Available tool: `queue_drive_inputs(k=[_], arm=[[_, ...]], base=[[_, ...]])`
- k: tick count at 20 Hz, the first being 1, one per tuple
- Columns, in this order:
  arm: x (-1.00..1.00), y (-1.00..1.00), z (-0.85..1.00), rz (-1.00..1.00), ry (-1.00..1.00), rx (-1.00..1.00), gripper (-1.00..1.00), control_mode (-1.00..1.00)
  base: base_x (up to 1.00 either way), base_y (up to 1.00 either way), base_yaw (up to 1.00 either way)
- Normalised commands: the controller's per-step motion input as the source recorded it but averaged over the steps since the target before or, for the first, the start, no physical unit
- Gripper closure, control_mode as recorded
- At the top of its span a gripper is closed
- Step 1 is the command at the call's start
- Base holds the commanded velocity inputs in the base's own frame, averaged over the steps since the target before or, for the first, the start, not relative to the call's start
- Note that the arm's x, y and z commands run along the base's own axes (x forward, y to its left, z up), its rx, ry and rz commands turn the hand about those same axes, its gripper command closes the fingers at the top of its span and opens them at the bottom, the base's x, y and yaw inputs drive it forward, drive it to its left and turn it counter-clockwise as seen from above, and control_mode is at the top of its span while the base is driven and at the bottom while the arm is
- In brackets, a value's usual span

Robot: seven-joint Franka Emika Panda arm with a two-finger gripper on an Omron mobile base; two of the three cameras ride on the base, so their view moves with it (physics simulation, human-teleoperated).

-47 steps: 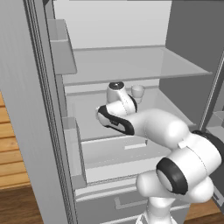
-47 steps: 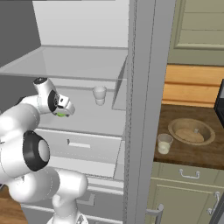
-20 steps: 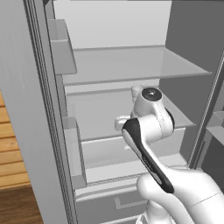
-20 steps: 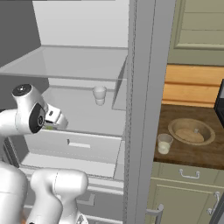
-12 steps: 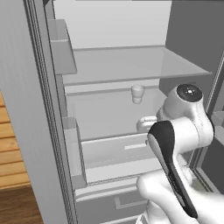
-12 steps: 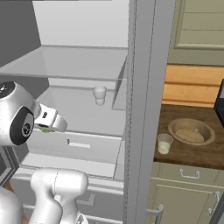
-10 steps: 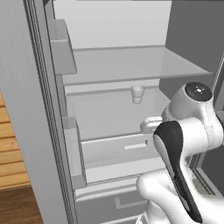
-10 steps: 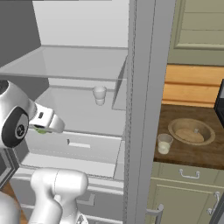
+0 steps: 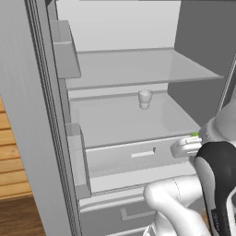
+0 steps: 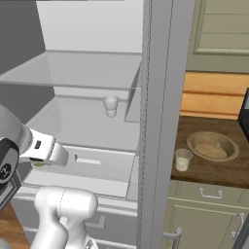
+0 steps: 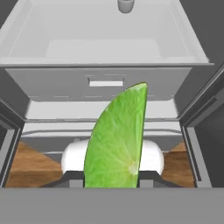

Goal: Grab a lemon wedge from the fridge and one ice cube from the ice bowl, and put them in the glass of lemonade.

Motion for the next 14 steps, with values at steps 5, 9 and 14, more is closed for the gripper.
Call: queue_drive_inputs(k=[5,9,14], arm=[[-0.03,-0.03,0.0,0.0,0.0,0.0,1.0,-1.0],[0.0,0.0,0.0,0.0,0.0,0.0,1.0,1.0],[0.0,0.0,0.0,0.0,0.0,0.0,1.0,1.0]], base=[[0.0,0.0,0.0],[-0.33,-0.03,-0.04],[-1.0,-0.22,-0.38]])
